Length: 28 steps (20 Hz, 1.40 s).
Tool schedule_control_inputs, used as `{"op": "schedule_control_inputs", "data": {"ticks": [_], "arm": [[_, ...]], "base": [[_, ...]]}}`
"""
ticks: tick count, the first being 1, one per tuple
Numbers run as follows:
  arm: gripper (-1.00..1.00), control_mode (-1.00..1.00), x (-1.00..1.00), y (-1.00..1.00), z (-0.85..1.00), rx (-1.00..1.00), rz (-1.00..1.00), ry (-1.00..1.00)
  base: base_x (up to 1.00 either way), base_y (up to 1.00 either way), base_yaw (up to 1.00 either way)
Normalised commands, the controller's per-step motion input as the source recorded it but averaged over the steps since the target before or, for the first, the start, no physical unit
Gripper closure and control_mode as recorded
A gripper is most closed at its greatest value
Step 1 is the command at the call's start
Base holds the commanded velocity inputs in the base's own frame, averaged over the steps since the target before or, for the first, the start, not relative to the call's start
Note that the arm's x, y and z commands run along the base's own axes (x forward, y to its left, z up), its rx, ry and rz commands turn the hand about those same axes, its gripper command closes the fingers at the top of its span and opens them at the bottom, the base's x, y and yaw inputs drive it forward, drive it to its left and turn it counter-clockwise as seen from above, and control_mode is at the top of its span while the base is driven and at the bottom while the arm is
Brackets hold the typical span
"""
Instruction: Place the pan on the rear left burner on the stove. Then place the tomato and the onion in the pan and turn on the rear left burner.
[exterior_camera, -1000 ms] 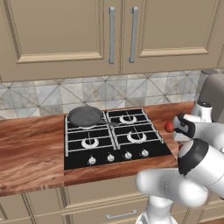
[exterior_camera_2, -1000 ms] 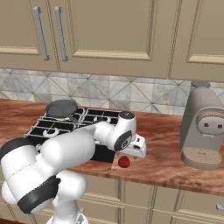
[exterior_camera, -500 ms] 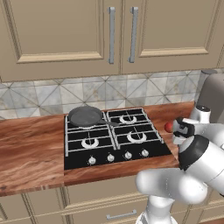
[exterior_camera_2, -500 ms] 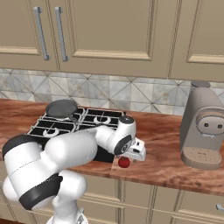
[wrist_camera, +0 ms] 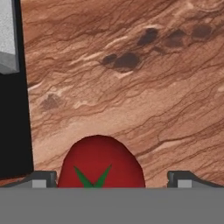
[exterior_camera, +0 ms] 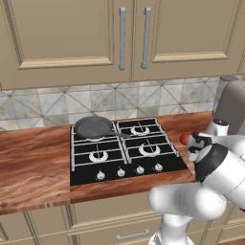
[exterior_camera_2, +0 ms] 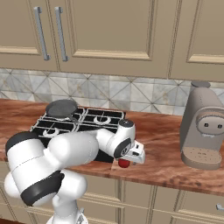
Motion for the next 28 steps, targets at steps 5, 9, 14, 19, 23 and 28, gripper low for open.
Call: {"op": "schedule_control_inputs", "data": {"ticks": [5, 9, 14, 19, 23, 28], "arm": [[-1.00, -1.00, 0.00, 0.00, -0.04, 0.00, 0.00, 0.00], [-1.00, -1.00, 0.00, 0.00, 0.00, 0.00, 0.00, 0.00], [1.00, -1.00, 0.00, 0.00, 0.00, 0.00, 0.00, 0.00], [1.00, -1.00, 0.00, 0.00, 0.00, 0.00, 0.00, 0.00], [1.00, -1.00, 0.01, 0.01, 0.16, 0.00, 0.00, 0.00], [1.00, -1.00, 0.17, 0.03, 0.34, 0.00, 0.00, 0.00]], "base": [[0.00, 0.00, 0.00], [0.00, 0.00, 0.00], [0.00, 0.00, 0.00], [0.00, 0.00, 0.00], [0.00, 0.00, 0.00], [0.00, 0.00, 0.00]]}}
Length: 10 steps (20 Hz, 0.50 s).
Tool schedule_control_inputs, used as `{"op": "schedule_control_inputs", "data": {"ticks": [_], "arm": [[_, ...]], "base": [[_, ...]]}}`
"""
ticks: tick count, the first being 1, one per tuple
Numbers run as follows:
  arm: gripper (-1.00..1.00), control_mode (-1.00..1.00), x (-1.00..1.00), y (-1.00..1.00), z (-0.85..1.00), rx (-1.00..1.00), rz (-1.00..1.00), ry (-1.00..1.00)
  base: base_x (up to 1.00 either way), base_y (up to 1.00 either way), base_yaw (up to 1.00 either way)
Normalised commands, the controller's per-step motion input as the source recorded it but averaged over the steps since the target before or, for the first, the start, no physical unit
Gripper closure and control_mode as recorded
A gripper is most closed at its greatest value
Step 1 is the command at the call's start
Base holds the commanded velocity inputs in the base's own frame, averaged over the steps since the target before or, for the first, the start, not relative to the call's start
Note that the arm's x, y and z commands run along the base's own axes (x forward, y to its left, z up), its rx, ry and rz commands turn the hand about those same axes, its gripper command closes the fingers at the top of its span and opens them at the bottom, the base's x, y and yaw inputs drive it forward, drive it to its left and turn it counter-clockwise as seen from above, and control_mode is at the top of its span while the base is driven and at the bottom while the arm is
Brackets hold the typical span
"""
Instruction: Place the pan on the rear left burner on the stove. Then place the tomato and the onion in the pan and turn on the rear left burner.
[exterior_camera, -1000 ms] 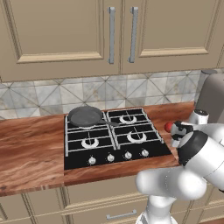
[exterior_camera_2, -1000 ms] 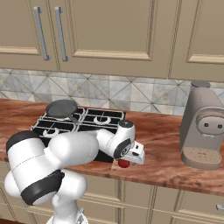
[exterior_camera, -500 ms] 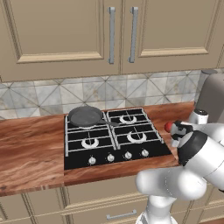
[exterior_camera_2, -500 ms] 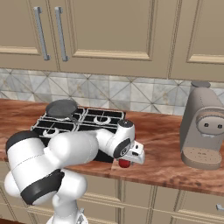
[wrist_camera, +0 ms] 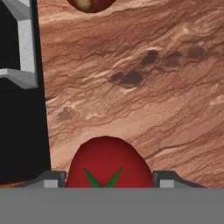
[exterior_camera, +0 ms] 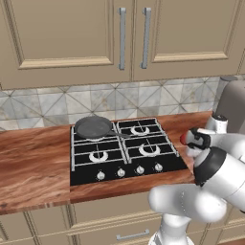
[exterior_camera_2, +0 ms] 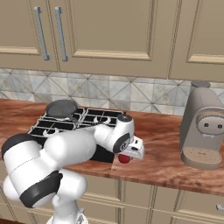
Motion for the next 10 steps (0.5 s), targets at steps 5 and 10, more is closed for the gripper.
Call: {"op": "schedule_control_inputs", "data": {"ticks": [5, 10], "arm": [[1.00, -1.00, 0.22, 0.11, 0.28, 0.00, 0.00, -0.03], [1.00, -1.00, 0.23, 0.14, 0.13, 0.00, 0.00, -0.01]], "base": [[0.00, 0.00, 0.00], [0.00, 0.00, 0.00]]}}
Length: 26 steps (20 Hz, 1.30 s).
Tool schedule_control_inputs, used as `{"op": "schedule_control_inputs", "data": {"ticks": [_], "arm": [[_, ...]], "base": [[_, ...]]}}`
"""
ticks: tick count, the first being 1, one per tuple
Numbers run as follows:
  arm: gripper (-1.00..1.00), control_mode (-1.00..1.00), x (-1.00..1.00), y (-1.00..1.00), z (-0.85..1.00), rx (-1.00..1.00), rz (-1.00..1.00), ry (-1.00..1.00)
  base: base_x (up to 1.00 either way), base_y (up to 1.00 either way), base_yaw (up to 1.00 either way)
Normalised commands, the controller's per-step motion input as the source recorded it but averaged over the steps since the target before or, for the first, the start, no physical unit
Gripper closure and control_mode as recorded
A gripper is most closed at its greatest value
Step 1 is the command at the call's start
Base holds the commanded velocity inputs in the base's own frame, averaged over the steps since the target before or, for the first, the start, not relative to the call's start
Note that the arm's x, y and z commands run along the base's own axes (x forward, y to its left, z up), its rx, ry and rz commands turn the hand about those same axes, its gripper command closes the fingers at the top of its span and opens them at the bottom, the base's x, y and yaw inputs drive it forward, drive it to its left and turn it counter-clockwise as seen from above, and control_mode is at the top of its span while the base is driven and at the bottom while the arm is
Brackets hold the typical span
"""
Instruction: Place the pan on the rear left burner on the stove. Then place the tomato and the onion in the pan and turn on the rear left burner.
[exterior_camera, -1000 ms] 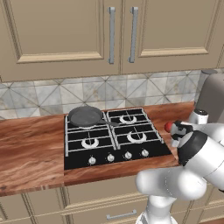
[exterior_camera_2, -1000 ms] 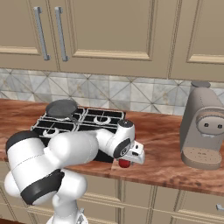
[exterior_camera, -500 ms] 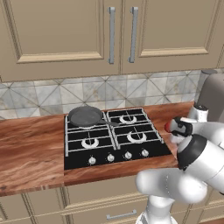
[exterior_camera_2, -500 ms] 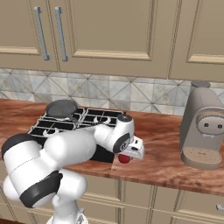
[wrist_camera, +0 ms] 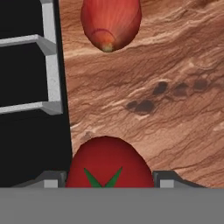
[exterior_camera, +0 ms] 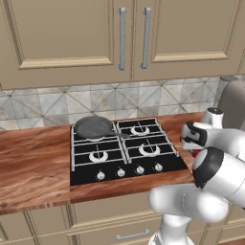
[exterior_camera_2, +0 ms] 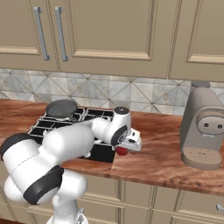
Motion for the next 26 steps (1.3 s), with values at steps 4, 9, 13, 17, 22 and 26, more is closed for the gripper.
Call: {"op": "schedule_control_inputs", "data": {"ticks": [4, 9, 13, 17, 22, 26], "arm": [[1.00, -1.00, 0.26, 0.27, 0.02, 0.01, 0.00, -0.03], [1.00, -1.00, 0.16, 0.37, 0.03, 0.03, 0.00, -0.06], [1.00, -1.00, 0.01, 0.35, 0.20, 0.02, 0.00, -0.04], [1.00, -1.00, 0.00, 0.38, 0.22, 0.00, 0.00, -0.02], [1.00, -1.00, 0.04, 0.41, 0.18, 0.00, 0.00, 0.00], [1.00, -1.00, 0.14, 0.40, 0.08, 0.00, 0.00, 0.00]], "base": [[0.00, 0.00, 0.00], [0.00, 0.00, 0.00], [0.00, 0.00, 0.00], [0.00, 0.00, 0.00], [0.00, 0.00, 0.00], [0.00, 0.00, 0.00]]}}
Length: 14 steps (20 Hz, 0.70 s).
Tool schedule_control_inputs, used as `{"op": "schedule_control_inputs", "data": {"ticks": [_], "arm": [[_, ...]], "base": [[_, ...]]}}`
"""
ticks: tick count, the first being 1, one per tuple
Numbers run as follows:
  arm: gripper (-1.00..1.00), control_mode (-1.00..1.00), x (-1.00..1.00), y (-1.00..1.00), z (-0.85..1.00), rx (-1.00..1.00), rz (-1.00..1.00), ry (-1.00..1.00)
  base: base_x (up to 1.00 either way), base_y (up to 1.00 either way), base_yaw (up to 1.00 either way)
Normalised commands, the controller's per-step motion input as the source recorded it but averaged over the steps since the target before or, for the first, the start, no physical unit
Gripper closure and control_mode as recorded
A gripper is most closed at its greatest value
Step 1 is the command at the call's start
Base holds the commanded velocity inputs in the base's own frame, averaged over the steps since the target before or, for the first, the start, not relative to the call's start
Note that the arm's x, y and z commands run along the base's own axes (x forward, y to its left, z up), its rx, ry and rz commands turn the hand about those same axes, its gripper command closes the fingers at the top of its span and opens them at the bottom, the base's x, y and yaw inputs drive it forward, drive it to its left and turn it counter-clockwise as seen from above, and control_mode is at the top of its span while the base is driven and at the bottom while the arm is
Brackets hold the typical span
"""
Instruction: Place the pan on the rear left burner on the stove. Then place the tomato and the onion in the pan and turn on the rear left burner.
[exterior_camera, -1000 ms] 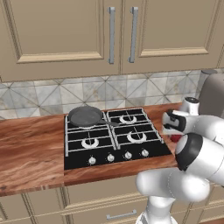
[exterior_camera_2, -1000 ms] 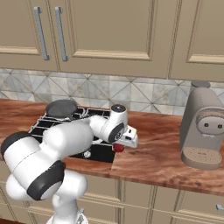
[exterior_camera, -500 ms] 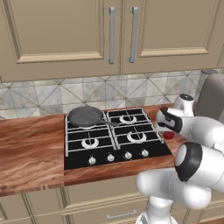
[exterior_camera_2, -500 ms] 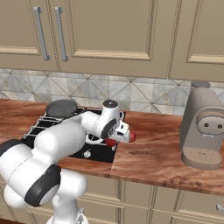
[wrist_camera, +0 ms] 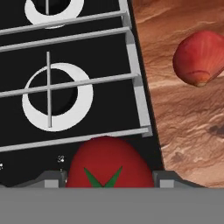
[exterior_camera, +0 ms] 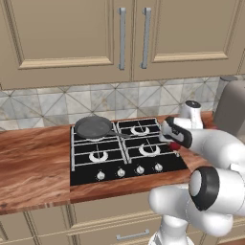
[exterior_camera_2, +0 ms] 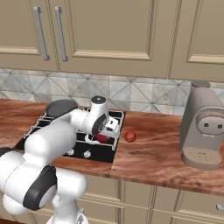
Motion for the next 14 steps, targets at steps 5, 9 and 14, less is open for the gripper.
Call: {"op": "schedule_control_inputs", "data": {"ticks": [5, 9, 14], "arm": [[1.00, -1.00, 0.08, 0.42, 0.03, 0.00, 0.00, 0.00], [1.00, -1.00, 0.02, 0.44, 0.08, 0.00, 0.00, 0.00], [1.00, -1.00, 0.00, 0.43, 0.21, 0.00, 0.00, 0.00]], "base": [[0.00, 0.00, 0.00], [0.00, 0.00, 0.00], [0.00, 0.00, 0.00]]}}
